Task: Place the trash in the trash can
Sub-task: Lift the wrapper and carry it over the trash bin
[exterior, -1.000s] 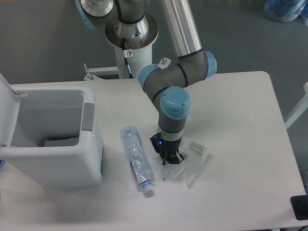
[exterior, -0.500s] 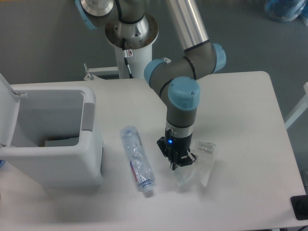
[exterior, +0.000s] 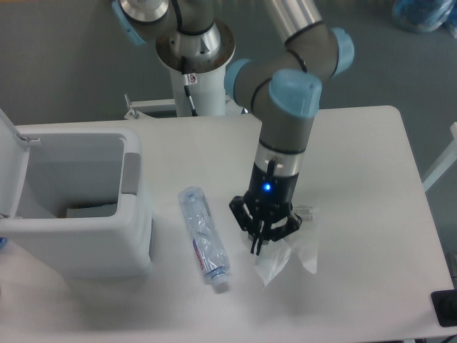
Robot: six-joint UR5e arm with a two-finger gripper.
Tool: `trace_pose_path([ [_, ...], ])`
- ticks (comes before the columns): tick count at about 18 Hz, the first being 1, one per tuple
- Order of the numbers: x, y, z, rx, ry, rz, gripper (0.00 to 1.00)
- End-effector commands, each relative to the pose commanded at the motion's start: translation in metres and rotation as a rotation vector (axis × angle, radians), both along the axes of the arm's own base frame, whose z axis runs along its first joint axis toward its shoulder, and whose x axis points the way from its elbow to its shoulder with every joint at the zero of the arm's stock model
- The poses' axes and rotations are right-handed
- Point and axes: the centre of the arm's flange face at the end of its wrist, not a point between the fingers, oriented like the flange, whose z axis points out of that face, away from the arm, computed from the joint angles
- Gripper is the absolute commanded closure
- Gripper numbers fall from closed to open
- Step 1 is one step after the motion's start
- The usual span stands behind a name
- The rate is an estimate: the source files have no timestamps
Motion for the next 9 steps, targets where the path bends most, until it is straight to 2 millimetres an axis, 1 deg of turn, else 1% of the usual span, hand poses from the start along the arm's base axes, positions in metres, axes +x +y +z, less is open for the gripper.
trace_pose_path([
  [2,0.027,-0.004,0.042,0.085,-0.063,0.038,1.00],
  [5,0.057,-0.006,0.079,0.159,-0.141,0.070,1.00],
  [6,0.073,-0.010,0.099,0.192,-0.173,0.084,1.00],
  [7,0.083,-0.012,0.113,0.218,-0.196,0.091,1.00],
  [8,0.101,-0.010,0.125,0.244,-0.236,0.076,1.00],
  [9,0.114,-0.011,0.135,0.257,-0.237,0.065,1.00],
])
